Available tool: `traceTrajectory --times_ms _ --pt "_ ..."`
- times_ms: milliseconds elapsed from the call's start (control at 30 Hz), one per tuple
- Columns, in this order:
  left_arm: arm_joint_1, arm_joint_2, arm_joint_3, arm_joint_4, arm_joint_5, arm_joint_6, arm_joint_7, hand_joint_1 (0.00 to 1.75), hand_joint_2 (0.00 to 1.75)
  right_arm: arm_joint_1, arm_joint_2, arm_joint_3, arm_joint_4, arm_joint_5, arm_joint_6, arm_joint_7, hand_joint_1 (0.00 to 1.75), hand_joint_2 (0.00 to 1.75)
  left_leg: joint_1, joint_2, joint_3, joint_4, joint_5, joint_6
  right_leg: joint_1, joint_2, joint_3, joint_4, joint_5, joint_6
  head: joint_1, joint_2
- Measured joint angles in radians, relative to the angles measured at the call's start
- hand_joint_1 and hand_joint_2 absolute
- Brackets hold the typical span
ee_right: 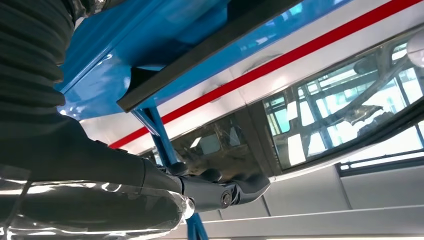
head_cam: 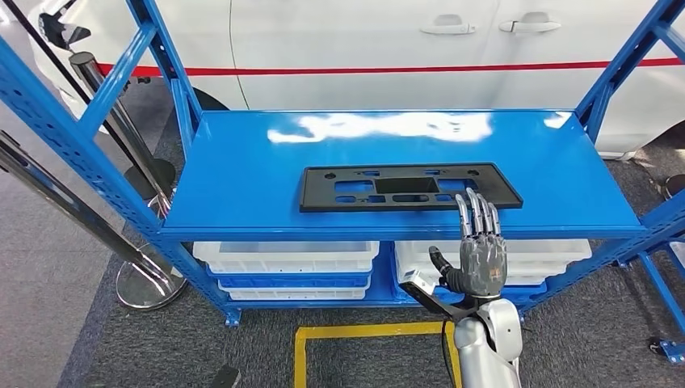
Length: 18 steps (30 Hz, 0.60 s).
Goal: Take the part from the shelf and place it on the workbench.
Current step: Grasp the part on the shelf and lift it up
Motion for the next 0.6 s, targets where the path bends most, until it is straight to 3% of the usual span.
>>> traceTrajectory --times_ms 100,200,233,267,300,333,367,433,467,600 --pt "-0.001 -0.001 -0.002 0.000 0.000 0.000 0.000 0.00 0.00 0.000 -0.003 -0.001 0.004 0.025 0.000 0.028 0.00 1.75 0.004 0.000 0.003 -0.012 0.010 0.019 -0.002 0.001 -0.006 0.015 -0.013 0.015 0.000 0.000" --pt "-0.006 -0.002 -0.006 -0.001 0.000 0.000 0.000 0.00 0.00 0.003 -0.012 -0.001 0.010 0.036 0.000 0.047 0.00 1.75 0.006 0.002 0.005 -0.020 0.015 0.032 -0.007 0.000 -0.078 0.162 -0.095 0.027 0.000 0.000" --pt "-0.006 -0.002 -0.008 -0.001 0.000 0.000 0.000 0.00 0.00 0.006 -0.015 -0.002 0.013 0.036 0.000 0.049 0.00 1.75 0.006 0.002 0.005 -0.020 0.014 0.033 -0.008 0.000 -0.107 0.221 -0.116 0.029 0.000 0.000" --pt "-0.006 -0.002 -0.008 -0.001 0.000 0.000 0.000 0.00 0.00 0.009 -0.017 -0.002 0.016 0.036 0.000 0.050 0.00 1.75 0.005 0.002 0.005 -0.019 0.014 0.033 -0.008 0.000 -0.126 0.254 -0.120 0.031 0.000 0.000" --pt "-0.006 -0.002 -0.009 -0.001 0.000 0.000 0.000 0.00 0.00 0.011 -0.019 -0.002 0.018 0.036 0.000 0.051 0.00 1.75 0.005 0.001 0.005 -0.019 0.013 0.032 -0.009 0.000 -0.128 0.252 -0.104 0.031 0.000 0.000" --pt "-0.006 -0.003 -0.009 -0.001 0.000 0.000 0.000 0.00 0.00 0.012 -0.021 -0.002 0.020 0.037 0.000 0.051 0.00 1.75 0.005 0.001 0.007 -0.019 0.012 0.031 -0.009 0.000 -0.110 0.212 -0.072 0.029 0.000 0.000" --pt "-0.006 -0.004 -0.009 -0.001 0.000 0.000 0.000 0.00 0.00 0.011 -0.023 -0.002 0.021 0.037 0.000 0.051 0.00 1.75 0.005 0.000 0.009 -0.018 0.011 0.030 -0.009 0.000 -0.079 0.145 -0.033 0.026 0.001 0.000" --pt "-0.007 -0.005 -0.011 -0.001 0.000 0.000 0.000 0.00 0.00 0.010 -0.025 -0.002 0.021 0.041 0.000 0.053 0.00 1.75 0.001 -0.001 0.011 -0.016 0.007 0.023 -0.005 0.001 -0.024 0.029 0.011 0.019 0.000 0.000" --pt "-0.007 -0.005 -0.012 -0.001 0.000 0.000 0.000 0.00 0.00 0.011 -0.025 -0.002 0.022 0.043 0.000 0.055 0.00 1.75 -0.001 -0.001 0.010 -0.016 0.006 0.019 -0.002 0.001 -0.011 0.001 0.016 0.015 0.000 0.000" --pt "-0.008 -0.005 -0.016 -0.003 -0.001 0.000 -0.003 0.00 0.00 0.011 -0.027 -0.002 0.022 0.045 0.000 0.058 0.00 1.75 0.000 0.000 0.007 -0.003 -0.010 0.000 -0.004 0.002 -0.005 -0.016 0.017 -0.005 0.000 0.000"
